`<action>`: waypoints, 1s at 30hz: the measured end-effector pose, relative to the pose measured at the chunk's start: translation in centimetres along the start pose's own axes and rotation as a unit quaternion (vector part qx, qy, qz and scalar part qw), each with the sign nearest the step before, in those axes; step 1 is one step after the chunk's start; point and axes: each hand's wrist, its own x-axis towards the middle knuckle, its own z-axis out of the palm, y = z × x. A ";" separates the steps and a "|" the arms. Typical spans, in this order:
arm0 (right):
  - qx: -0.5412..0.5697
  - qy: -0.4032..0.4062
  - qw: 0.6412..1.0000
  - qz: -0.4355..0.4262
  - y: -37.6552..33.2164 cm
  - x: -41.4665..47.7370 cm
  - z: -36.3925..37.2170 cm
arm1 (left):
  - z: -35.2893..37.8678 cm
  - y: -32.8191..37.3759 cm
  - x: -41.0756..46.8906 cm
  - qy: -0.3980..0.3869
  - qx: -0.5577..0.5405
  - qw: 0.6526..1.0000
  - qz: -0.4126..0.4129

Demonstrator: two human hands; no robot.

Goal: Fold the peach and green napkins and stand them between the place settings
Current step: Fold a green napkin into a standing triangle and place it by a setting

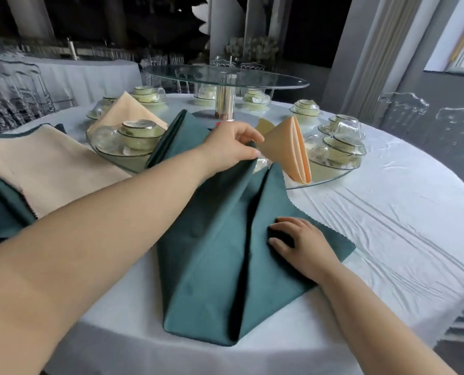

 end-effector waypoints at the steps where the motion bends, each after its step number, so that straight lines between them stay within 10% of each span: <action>1: 0.004 0.001 1.000 -0.003 0.1 0.0 0.0 | 1.1 -0.3 1.0 0.010 0.025 1.000 -0.006; 11: 0.040 0.004 0.999 -0.025 1.0 0.1 -0.1 | 6.1 -4.0 6.3 0.138 0.226 0.963 -0.052; 24: 0.037 0.004 0.999 -0.023 0.9 0.1 0.0 | 4.0 -4.0 1.2 0.113 0.126 0.986 0.004; 30: 0.043 0.017 0.999 -0.010 0.8 0.1 0.0 | -1.1 -4.1 -11.4 -0.022 0.107 0.992 0.061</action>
